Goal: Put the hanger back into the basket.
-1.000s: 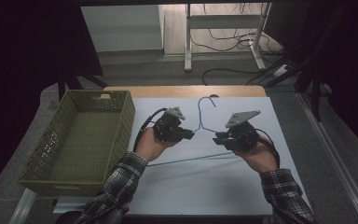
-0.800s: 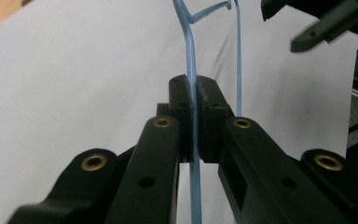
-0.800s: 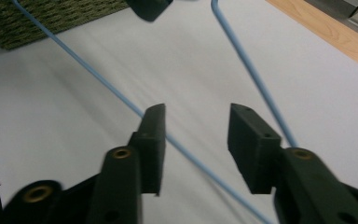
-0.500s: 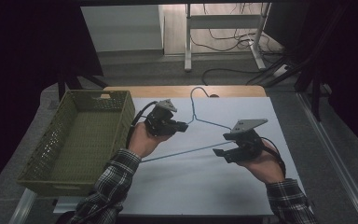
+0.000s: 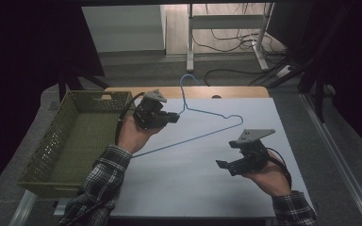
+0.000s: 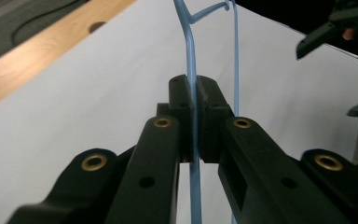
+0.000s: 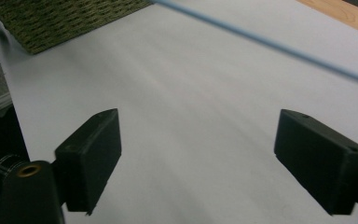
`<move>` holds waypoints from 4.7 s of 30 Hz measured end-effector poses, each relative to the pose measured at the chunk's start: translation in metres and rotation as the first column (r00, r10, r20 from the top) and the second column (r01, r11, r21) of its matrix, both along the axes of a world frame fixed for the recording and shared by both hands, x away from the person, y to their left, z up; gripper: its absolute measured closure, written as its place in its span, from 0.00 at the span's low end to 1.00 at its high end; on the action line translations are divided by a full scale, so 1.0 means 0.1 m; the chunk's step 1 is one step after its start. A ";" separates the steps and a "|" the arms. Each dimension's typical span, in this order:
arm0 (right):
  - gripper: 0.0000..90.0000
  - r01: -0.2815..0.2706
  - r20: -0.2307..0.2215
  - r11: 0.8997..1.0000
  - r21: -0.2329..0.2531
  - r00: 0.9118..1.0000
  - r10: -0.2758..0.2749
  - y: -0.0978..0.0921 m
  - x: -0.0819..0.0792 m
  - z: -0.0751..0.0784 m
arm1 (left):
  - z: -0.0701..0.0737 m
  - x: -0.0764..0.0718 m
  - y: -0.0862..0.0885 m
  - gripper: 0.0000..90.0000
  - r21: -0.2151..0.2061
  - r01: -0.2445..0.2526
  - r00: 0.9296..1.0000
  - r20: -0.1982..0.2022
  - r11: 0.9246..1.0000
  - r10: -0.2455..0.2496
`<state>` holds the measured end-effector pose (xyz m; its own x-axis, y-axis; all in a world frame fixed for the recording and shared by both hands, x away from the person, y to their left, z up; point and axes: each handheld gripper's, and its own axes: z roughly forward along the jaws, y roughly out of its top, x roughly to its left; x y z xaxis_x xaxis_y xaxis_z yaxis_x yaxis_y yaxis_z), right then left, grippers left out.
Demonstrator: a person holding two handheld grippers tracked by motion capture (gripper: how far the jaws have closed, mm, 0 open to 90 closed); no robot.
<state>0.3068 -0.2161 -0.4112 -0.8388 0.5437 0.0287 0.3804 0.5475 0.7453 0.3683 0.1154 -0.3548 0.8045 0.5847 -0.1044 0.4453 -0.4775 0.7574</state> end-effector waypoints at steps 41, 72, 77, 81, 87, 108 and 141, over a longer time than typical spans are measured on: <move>0.01 0.159 -0.048 0.982 0.102 0.987 -0.154 -0.40 -0.44 -0.31 | 0.16 -0.45 1.98 0.97 -0.012 -0.372 0.924 0.094 0.928 0.371; 0.01 0.173 -0.065 0.983 0.059 0.984 -0.169 -0.44 -0.44 -0.42 | -0.36 -0.54 2.86 0.97 -0.002 -0.577 0.813 0.094 0.817 0.574; 0.01 0.171 -0.069 0.984 0.056 0.984 -0.167 -0.44 -0.44 -0.42 | -0.47 -0.52 2.87 0.97 -0.006 -0.577 0.813 0.087 0.817 0.575; 0.01 0.172 -0.069 0.984 0.054 0.983 -0.168 -0.44 -0.44 -0.43 | -0.56 -0.48 2.84 0.97 0.005 -0.571 0.818 0.077 0.821 0.569; 0.01 0.175 -0.074 0.983 0.053 0.983 -0.171 -0.44 -0.45 -0.43 | -0.69 -0.45 2.87 0.97 0.004 -0.578 0.815 0.054 0.816 0.577; 0.01 0.180 -0.064 0.982 0.055 0.982 -0.177 -0.46 -0.45 -0.43 | -0.86 -0.51 2.79 0.52 -0.021 -0.569 0.822 -0.019 0.822 0.569; 0.00 0.243 0.002 0.968 0.066 0.970 -0.244 -0.59 -0.55 -0.37 | -0.80 -1.48 1.77 0.01 -0.198 -0.277 0.959 0.003 0.940 0.283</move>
